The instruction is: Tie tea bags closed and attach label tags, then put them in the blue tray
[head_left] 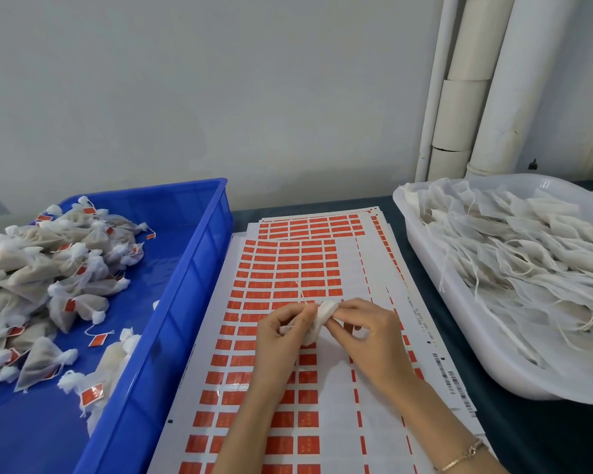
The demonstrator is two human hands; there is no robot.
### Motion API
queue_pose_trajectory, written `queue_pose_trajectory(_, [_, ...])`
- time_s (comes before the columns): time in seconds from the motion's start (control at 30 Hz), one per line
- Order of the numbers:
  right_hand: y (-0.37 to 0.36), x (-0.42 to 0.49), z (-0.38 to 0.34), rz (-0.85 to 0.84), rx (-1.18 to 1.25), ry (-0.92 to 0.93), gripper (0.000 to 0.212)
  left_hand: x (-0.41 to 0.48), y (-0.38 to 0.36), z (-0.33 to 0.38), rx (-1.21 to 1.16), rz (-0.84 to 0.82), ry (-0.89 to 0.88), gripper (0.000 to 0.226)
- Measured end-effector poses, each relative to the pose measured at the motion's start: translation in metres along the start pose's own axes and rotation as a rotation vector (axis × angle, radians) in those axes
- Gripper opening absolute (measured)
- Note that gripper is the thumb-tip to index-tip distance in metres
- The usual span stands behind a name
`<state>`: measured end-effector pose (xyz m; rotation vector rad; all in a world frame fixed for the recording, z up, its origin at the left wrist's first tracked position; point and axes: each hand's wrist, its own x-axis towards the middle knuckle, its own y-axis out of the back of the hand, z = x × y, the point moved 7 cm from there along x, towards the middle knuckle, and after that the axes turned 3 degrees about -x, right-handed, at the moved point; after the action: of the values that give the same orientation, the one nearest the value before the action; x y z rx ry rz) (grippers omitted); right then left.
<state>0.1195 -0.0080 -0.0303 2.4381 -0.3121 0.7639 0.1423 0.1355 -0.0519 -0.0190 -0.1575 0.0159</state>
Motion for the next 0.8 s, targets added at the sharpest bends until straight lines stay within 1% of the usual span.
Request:
queue_pose_trajectory(0.1, [0.0024,-0.0021,-0.0049,0.033,-0.029,0.052,0.032,0.0019,0.0030,-0.0017,-0.004,0.033,0.015,0.010])
queue_pose_trajectory(0.3, [0.0032,-0.0027,-0.0052,0.047,-0.026,0.073,0.029,0.0027,0.0027,-0.0004,0.029,0.010,-0.024,0.001])
queue_pose_trajectory(0.57, [0.0014,-0.0042,-0.0027,0.032,-0.030,0.087,0.030,0.0014,-0.0006,-0.0023,0.064,-0.007,-0.001,0.007])
queue_pose_trajectory(0.8, [-0.0010,-0.0054,0.0001,0.025,-0.033,0.079,0.029,0.0047,0.0039,-0.0065,0.046,0.038,0.052,0.006])
